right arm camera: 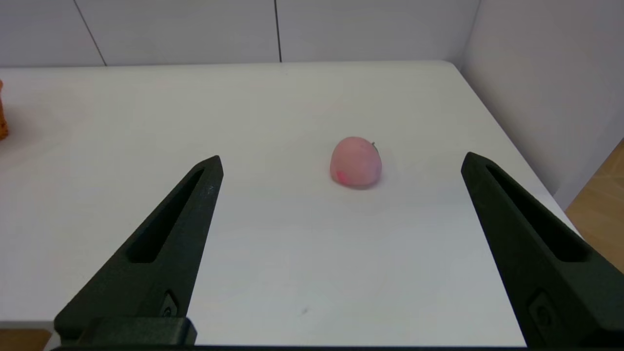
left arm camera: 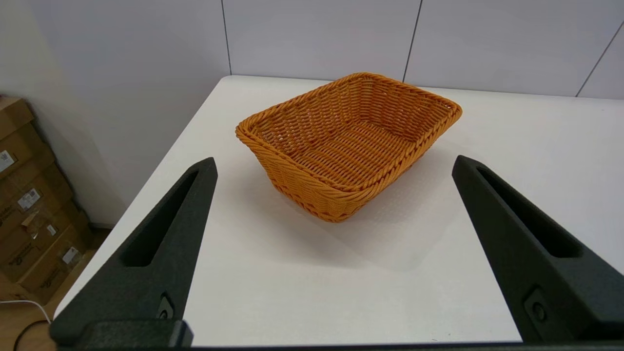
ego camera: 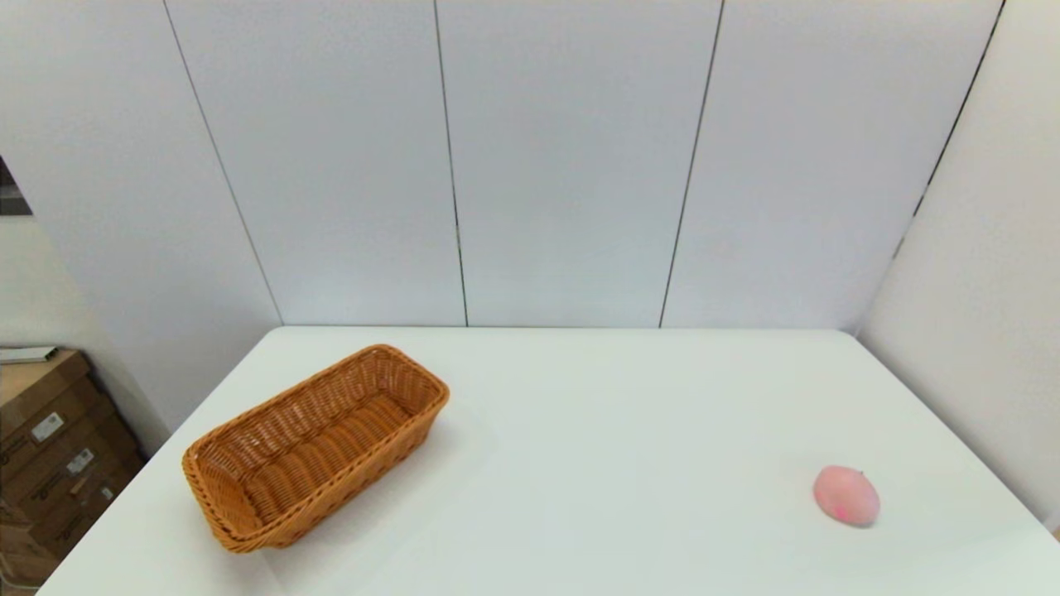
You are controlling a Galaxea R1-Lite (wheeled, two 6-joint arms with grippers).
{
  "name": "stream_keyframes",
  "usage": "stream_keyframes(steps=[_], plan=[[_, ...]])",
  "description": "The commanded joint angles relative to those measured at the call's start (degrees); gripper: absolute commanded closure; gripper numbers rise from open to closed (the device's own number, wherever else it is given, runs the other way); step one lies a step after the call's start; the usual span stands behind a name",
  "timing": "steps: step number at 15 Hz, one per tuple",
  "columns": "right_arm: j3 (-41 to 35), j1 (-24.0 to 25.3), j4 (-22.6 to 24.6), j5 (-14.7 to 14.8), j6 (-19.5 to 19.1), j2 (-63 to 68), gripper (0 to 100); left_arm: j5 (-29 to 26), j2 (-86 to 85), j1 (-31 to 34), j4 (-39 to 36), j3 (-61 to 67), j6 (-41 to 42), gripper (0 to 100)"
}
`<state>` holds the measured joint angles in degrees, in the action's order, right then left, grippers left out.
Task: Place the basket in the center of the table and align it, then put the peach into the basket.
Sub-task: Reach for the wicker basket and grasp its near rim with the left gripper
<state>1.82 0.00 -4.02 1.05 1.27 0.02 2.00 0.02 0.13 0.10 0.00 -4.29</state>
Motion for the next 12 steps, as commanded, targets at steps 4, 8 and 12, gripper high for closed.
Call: stream_keyframes(steps=[4, 8, 12], plan=[[-0.8, 0.0, 2.2, 0.0, 0.1, -0.1, 0, 0.1, -0.1, 0.0, 0.0, 0.0, 0.0, 0], [-0.8, 0.0, 2.1, 0.0, 0.1, -0.1, 0, 0.1, -0.1, 0.0, 0.0, 0.0, -0.2, 0], [-0.8, 0.0, 2.2, 0.0, 0.1, -0.1, 0, 0.1, -0.1, 0.0, 0.0, 0.0, -0.3, 0]])
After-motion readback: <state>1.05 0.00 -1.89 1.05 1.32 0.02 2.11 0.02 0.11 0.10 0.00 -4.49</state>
